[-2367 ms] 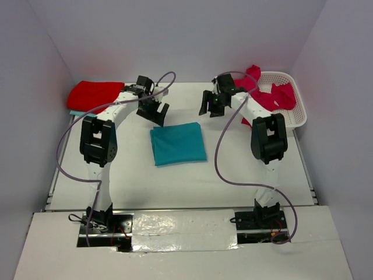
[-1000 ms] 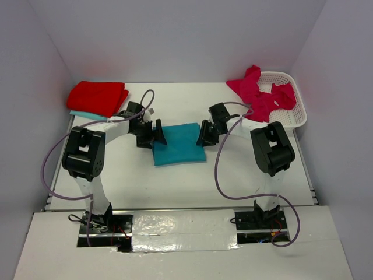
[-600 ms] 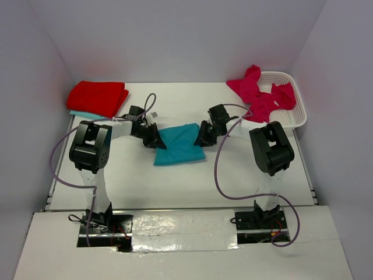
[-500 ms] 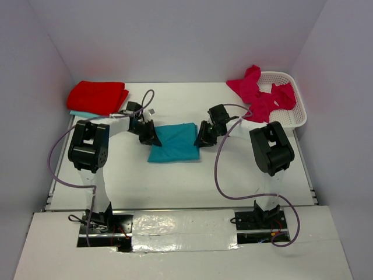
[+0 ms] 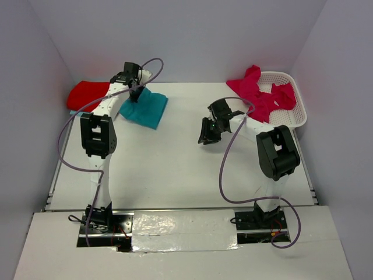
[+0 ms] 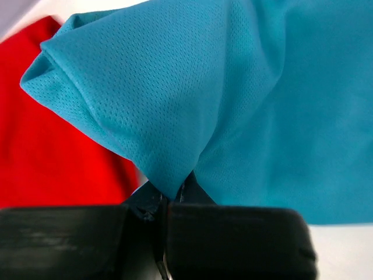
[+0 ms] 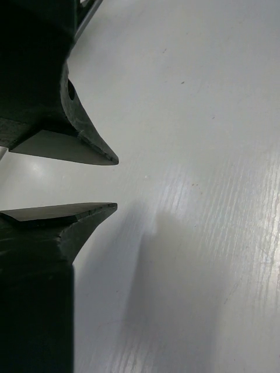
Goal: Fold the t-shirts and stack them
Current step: Put the neatly folded tshirt into the corner of the board with the left arm
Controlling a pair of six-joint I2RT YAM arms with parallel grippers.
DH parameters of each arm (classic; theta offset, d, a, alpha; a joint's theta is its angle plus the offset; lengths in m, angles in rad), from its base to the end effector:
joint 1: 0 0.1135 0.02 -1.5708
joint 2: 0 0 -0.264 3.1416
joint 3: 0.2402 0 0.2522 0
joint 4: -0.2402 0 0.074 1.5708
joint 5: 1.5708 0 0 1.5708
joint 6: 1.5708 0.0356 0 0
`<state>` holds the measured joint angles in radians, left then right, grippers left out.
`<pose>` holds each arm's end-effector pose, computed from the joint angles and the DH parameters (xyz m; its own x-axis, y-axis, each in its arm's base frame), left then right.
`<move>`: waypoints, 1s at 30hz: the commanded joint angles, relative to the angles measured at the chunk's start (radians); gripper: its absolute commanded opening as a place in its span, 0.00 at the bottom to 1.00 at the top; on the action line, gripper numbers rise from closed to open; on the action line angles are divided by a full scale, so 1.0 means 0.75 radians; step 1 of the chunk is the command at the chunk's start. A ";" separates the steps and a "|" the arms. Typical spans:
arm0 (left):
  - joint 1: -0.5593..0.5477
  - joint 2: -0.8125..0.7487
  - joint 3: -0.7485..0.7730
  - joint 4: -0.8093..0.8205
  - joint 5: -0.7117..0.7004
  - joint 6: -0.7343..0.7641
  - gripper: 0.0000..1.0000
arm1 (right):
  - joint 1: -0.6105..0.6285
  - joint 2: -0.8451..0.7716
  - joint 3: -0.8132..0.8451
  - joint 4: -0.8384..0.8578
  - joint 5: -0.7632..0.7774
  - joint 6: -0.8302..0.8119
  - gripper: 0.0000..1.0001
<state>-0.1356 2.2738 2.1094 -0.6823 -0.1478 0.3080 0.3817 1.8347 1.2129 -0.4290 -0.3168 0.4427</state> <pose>0.5105 -0.0644 0.2522 -0.6961 0.3976 -0.5978 0.2603 0.9158 0.3059 0.3453 0.1505 0.1809 -0.9409 0.0610 -0.3332 -0.1046 0.8832 0.4571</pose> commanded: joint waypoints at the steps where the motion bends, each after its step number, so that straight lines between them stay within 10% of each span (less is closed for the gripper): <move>1: 0.031 0.053 0.137 0.007 -0.257 0.186 0.00 | -0.006 -0.049 0.062 -0.078 0.034 -0.077 0.40; 30: 0.361 0.032 0.386 0.083 -0.116 0.283 0.00 | -0.004 0.033 0.103 -0.172 0.038 -0.126 0.39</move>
<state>0.1360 2.3116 2.3585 -0.6727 -0.2588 0.5175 0.3817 1.8450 1.2438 -0.5385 -0.2855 0.3695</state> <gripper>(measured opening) 0.049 0.393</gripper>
